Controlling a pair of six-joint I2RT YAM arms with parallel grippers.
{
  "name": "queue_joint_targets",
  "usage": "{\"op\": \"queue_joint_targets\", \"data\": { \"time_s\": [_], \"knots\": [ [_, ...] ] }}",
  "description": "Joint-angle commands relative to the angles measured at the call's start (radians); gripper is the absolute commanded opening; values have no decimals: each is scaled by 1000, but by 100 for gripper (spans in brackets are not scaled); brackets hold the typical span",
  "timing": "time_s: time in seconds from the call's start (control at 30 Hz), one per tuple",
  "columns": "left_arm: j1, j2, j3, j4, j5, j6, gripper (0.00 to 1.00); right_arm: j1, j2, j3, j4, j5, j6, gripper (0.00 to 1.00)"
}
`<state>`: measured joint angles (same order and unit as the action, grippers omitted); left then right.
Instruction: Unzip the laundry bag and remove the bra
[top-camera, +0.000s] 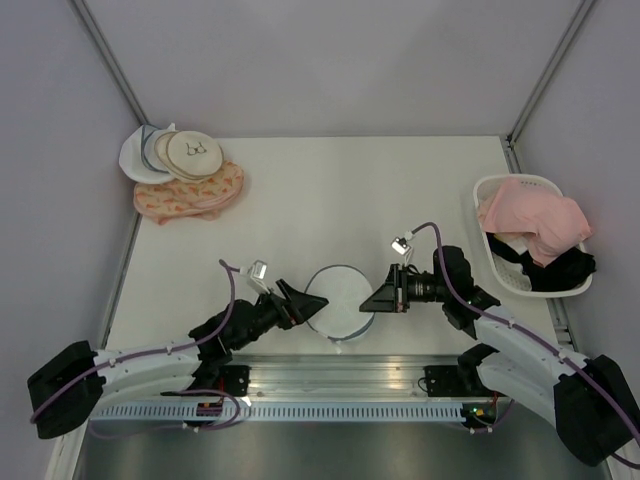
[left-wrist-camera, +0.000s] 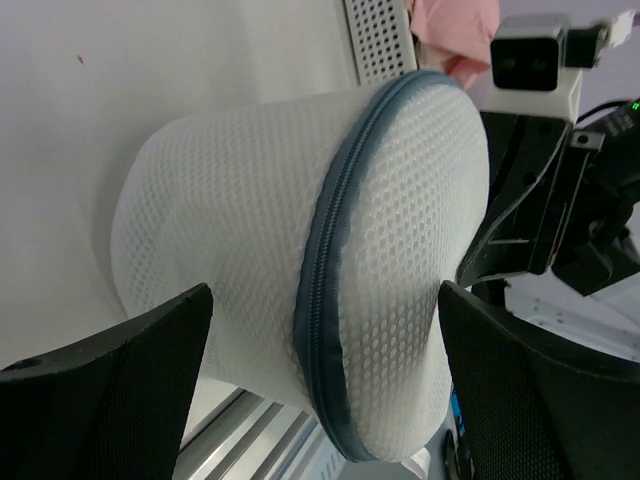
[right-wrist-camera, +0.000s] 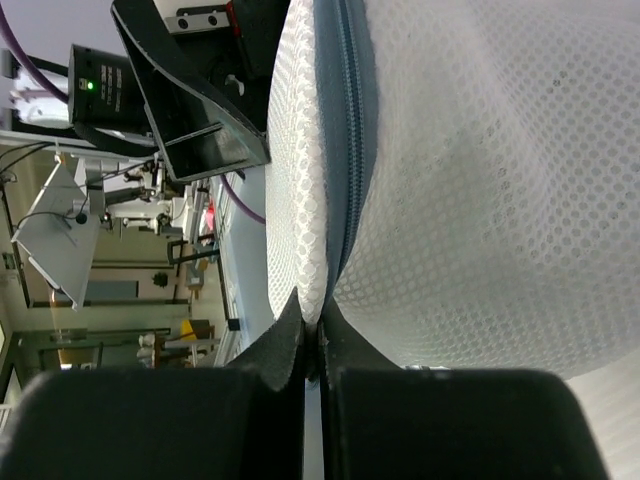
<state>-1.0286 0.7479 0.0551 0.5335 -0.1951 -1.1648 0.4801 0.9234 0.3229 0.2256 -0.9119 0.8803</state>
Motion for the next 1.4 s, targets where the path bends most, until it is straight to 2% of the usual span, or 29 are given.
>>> {"op": "queue_joint_targets", "data": {
  "time_s": [0.0, 0.03, 0.13, 0.17, 0.23, 0.27, 0.33, 0.37, 0.4, 0.47, 0.5, 0.53, 0.57, 0.6, 0.7, 0.8, 0.93, 1.07, 1.1, 1.13, 1.17, 1.2, 1.23, 1.27, 1.37],
  "knots": [
    [19, 153, 20, 235, 190, 77, 95, -5, 26, 30, 51, -58, -61, 1],
    [21, 178, 46, 284, 244, 80, 92, -5, 34, 42, 23, -51, -78, 0],
    [21, 269, 81, 328, 318, 94, 69, -5, 48, 74, -28, -12, -124, 1],
    [22, 283, 89, 341, 332, 100, 51, -6, 51, 85, -44, 20, -138, 0],
    [22, 304, 94, 342, 342, 94, 34, -6, 63, 126, -115, 59, -187, 1],
    [22, 304, 92, 339, 341, 90, 22, -6, 69, 143, -147, 82, -207, 0],
    [22, 297, 89, 327, 335, 90, 13, -9, 87, 197, -251, 168, -268, 0],
    [25, 292, 91, 304, 330, 88, 5, -8, 92, 220, -294, 206, -291, 0],
    [24, 288, 94, 289, 316, 85, 2, -9, 106, 264, -383, 308, -341, 0],
    [24, 268, 100, 249, 289, 74, 2, -9, 118, 306, -458, 405, -391, 1],
    [25, 262, 110, 187, 242, 65, 2, -8, 124, 339, -521, 450, -415, 5],
    [24, 252, 112, 166, 217, 51, 2, -8, 123, 352, -551, 543, -453, 35],
    [25, 237, 111, 149, 200, 37, 2, -9, 117, 364, -577, 582, -467, 47],
    [25, 226, 109, 122, 124, 27, 2, -8, 94, 379, -615, 640, -481, 58],
    [25, 197, 129, 77, 18, 33, 2, -8, 19, 369, -632, 659, -492, 66],
    [25, 191, 137, 36, -59, 19, 2, -8, -26, 367, -658, 647, -481, 66],
    [25, 205, 138, 65, -110, -42, 2, 35, -46, 325, -620, 527, -468, 60],
    [27, 219, 164, 147, -126, -24, 2, 202, -58, 257, -507, 525, -413, 59],
    [27, 217, 193, 166, -95, 6, 2, 251, -61, 231, -450, 521, -385, 59],
    [19, 208, 219, 187, -58, 157, 2, 267, -66, 219, -422, 522, -374, 59],
    [4, 203, 265, 115, -19, 271, 2, 275, -72, 208, -404, 527, -363, 59],
    [-17, 200, 413, -56, -56, 359, 2, 279, -78, 199, -385, 528, -357, 59],
    [-49, 214, 475, -175, -116, 407, 2, 279, -77, 197, -379, 528, -356, 59],
    [-47, 212, 498, -223, -128, 415, 2, 279, -74, 196, -368, 525, -354, 59],
    [-7, 165, 440, -139, -54, 386, 2, 281, -48, 194, -335, 527, -348, 58]
  ]
}}
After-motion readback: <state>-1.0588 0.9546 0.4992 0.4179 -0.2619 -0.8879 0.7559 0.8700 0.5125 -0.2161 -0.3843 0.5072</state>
